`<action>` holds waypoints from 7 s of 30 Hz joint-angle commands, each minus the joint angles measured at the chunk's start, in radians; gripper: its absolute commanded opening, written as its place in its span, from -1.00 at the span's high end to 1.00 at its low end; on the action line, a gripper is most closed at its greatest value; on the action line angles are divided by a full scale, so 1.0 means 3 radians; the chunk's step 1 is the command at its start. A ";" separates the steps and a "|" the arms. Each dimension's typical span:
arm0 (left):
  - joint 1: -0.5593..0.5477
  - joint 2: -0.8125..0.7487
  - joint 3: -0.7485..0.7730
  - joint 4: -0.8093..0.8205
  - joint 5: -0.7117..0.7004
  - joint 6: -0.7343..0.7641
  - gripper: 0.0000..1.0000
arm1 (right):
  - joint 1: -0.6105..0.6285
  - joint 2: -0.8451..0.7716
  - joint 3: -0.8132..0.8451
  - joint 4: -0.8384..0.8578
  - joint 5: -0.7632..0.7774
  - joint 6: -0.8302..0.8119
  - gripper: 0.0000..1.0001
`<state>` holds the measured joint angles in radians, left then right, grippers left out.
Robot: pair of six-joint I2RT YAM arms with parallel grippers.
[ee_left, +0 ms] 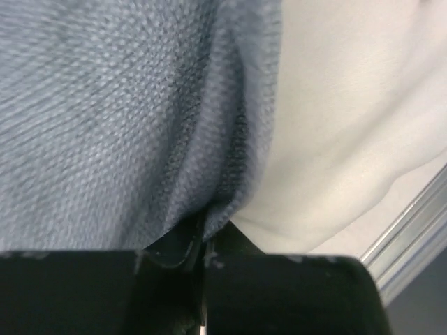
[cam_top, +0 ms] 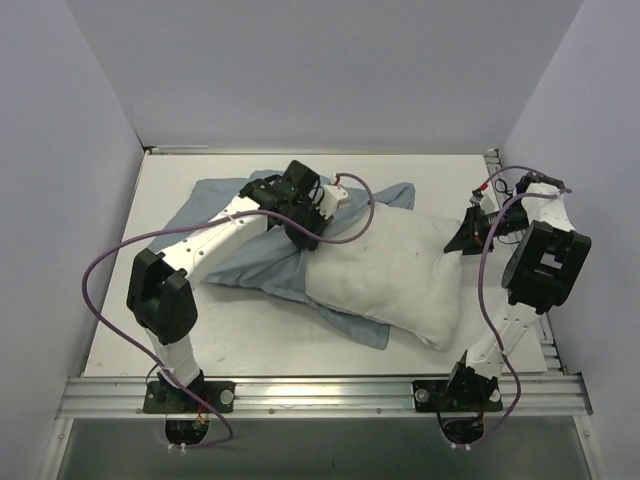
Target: Put the pillow into the pillowcase
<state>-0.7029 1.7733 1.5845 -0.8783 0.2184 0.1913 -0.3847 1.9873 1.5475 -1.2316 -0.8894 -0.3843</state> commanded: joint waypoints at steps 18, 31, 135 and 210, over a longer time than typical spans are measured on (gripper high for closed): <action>-0.0378 0.1003 0.1960 0.0315 0.1498 -0.0582 0.91 | 0.0628 -0.0769 -0.0678 0.2285 -0.0912 0.2739 1.00; 0.0170 -0.0961 -0.0367 0.0391 -0.0820 0.0426 -0.36 | -0.0231 -0.0923 -0.0510 0.0624 0.0096 0.1094 -1.00; -0.0137 0.2101 0.3278 0.0581 -0.1181 -0.0131 -0.64 | 0.0377 -0.0253 -0.0315 0.1840 -0.0123 0.1905 -0.76; 0.0722 -0.0042 -0.0532 0.1041 -0.1019 0.1499 -0.43 | 0.1195 -0.1061 -0.1973 0.3194 -0.0717 0.2900 -0.69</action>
<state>-0.4892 1.7336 1.3731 -0.6861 0.0132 0.6018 -0.0574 1.6650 0.9497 -0.4511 -1.0813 0.3332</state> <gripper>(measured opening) 0.725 0.869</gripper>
